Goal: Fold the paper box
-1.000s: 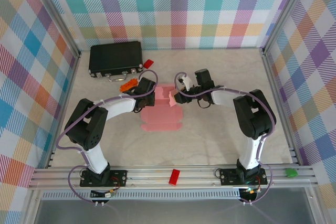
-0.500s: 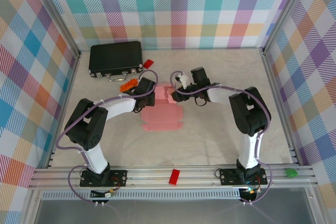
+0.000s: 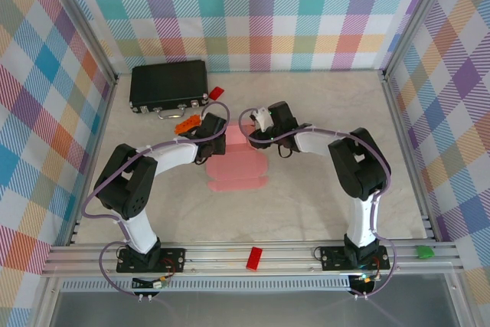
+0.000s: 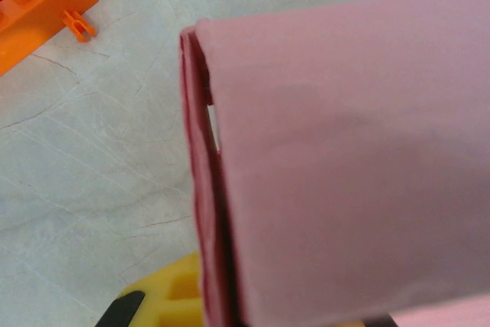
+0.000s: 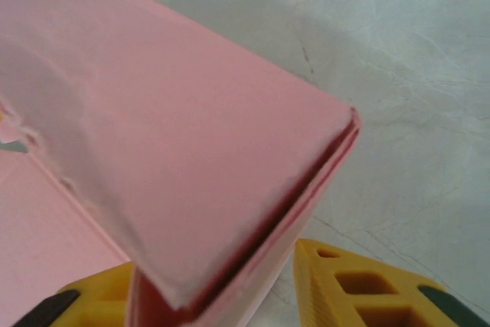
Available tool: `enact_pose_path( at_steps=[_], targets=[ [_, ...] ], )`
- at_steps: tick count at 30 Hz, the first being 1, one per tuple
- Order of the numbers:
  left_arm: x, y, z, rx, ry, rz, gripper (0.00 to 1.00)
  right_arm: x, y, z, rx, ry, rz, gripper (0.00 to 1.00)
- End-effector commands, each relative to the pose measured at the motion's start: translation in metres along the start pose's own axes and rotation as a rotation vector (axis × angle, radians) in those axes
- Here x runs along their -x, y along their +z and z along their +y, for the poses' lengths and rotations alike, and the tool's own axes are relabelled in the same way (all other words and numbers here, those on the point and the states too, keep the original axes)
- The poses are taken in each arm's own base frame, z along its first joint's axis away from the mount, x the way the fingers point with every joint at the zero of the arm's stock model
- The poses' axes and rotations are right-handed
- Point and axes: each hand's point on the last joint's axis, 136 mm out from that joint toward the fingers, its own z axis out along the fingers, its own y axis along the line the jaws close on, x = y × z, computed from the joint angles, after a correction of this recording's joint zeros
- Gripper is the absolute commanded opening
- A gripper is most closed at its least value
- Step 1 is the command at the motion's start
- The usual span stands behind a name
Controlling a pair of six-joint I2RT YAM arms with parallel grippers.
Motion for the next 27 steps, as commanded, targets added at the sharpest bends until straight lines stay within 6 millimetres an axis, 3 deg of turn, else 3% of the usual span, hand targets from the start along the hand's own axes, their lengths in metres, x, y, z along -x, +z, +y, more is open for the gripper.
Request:
enact_pose_path(
  at_steps=[1, 16, 27],
  targets=[
    [-0.008, -0.004, -0.008, -0.036, -0.004, 0.024, 0.00, -0.001, 0.012, 0.002, -0.083, -0.006, 0.019, 0.34],
    [-0.006, -0.006, -0.009, -0.037, -0.042, 0.030, 0.00, -0.005, 0.023, -0.006, -0.311, -0.025, 0.054, 0.25],
    [-0.006, -0.006, -0.010, -0.039, -0.042, 0.034, 0.00, -0.011, 0.026, -0.024, -0.498, -0.006, 0.089, 0.19]
  ],
)
